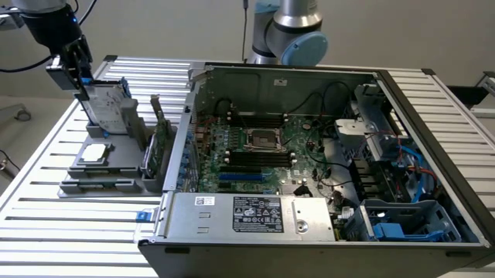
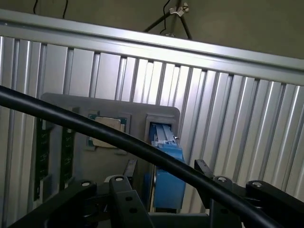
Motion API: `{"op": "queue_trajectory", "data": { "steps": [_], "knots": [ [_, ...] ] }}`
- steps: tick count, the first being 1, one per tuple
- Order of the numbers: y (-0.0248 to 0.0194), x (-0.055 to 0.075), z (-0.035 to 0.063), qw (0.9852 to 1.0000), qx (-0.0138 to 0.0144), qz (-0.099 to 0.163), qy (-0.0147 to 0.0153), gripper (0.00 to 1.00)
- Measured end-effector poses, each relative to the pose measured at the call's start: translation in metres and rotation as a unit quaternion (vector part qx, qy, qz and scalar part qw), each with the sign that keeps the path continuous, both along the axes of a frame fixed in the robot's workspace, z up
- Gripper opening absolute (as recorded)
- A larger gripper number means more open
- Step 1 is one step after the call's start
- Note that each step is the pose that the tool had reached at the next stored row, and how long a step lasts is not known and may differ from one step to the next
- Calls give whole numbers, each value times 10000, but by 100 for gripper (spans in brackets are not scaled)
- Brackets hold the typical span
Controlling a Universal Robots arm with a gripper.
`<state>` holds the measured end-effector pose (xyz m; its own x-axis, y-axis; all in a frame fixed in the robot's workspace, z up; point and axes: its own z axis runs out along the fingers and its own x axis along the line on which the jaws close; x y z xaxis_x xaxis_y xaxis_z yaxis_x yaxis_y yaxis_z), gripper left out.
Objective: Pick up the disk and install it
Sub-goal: 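Pick up the disk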
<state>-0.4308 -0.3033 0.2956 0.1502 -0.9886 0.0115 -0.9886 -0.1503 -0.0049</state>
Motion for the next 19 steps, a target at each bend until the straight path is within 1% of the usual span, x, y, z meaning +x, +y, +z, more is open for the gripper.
{"op": "queue_trajectory", "data": {
  "steps": [5,12,19],
  "knots": [
    [4,-15,-66,10000,0,-3,-4,60],
    [15,-22,-74,9999,2,-160,-3,60],
    [15,-23,-79,9995,19,-308,-3,60]
  ]
}}
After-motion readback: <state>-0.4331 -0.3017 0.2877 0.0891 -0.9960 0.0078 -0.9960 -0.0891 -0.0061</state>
